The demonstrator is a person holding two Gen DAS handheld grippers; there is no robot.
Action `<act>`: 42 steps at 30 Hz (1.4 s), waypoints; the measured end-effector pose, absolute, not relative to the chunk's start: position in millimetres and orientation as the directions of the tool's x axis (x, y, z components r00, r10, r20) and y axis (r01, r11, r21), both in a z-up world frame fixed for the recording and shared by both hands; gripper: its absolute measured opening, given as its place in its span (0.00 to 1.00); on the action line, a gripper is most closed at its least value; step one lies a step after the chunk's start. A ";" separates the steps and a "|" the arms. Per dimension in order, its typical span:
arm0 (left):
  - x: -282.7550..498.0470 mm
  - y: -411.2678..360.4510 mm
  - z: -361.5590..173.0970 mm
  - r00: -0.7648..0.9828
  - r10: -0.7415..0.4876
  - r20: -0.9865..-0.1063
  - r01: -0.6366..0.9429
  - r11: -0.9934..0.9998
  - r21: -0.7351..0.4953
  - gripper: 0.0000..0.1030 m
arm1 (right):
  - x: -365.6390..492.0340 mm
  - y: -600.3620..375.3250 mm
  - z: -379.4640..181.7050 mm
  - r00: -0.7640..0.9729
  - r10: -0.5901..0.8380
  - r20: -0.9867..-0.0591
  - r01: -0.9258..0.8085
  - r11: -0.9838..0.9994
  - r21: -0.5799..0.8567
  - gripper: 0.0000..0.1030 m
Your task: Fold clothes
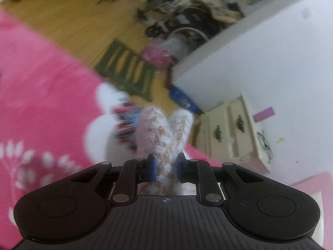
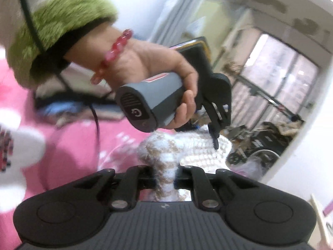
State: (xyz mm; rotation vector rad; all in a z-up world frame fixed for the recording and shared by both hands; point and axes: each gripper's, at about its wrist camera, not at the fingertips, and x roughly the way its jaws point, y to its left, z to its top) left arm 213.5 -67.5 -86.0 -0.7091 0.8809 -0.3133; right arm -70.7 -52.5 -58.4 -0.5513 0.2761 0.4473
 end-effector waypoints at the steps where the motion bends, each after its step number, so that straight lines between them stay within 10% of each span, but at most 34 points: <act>1: 213.9 -79.9 -74.7 0.612 -0.526 -0.591 -0.011 0.741 -0.671 0.16 | -73.1 -62.1 -50.1 0.881 0.324 -0.344 -0.454 0.782 -0.427 0.11; 10: 217.2 -235.5 -11.2 0.576 -0.579 -0.576 0.182 0.779 -0.601 0.16 | -94.4 -201.2 12.2 0.979 0.111 -0.171 -0.143 0.971 -0.190 0.11; 12: 213.5 -279.8 -12.7 0.556 -0.609 -0.566 0.280 0.778 -0.562 0.31 | -98.3 -242.3 15.4 0.986 0.035 -0.163 -0.051 0.994 -0.099 0.11; 18: 196.8 -315.2 -43.9 0.448 -0.746 -0.492 0.428 0.662 -0.615 0.39 | -78.5 -374.0 -84.8 0.903 -0.071 -0.424 0.241 0.900 0.362 0.11; 22: 176.2 -304.2 -54.2 0.443 -0.696 -0.565 0.568 0.705 -0.424 0.39 | -84.2 -423.4 -127.9 0.906 0.010 -0.423 0.302 0.685 0.663 0.10; 28: 126.8 -295.9 -66.1 0.455 -0.664 -0.594 0.752 0.643 -0.143 0.39 | -96.4 -424.7 -89.7 0.942 -0.074 -0.327 0.270 0.743 0.612 0.10; 35: 109.5 -326.7 -123.8 0.532 -0.622 -0.574 0.791 0.607 0.075 0.39 | -97.1 -429.5 -146.9 0.861 -0.153 -0.486 0.421 0.750 0.511 0.12; 39: 115.0 -331.2 -127.1 0.536 -0.613 -0.581 0.791 0.605 0.092 0.39 | -101.8 -444.3 -115.5 0.848 -0.212 -0.486 0.455 0.761 0.462 0.38; 42: 122.3 -328.2 -128.0 0.520 -0.619 -0.589 0.794 0.605 0.064 0.39 | -114.8 -447.8 -73.1 0.845 -0.360 -0.396 0.497 0.802 0.332 0.38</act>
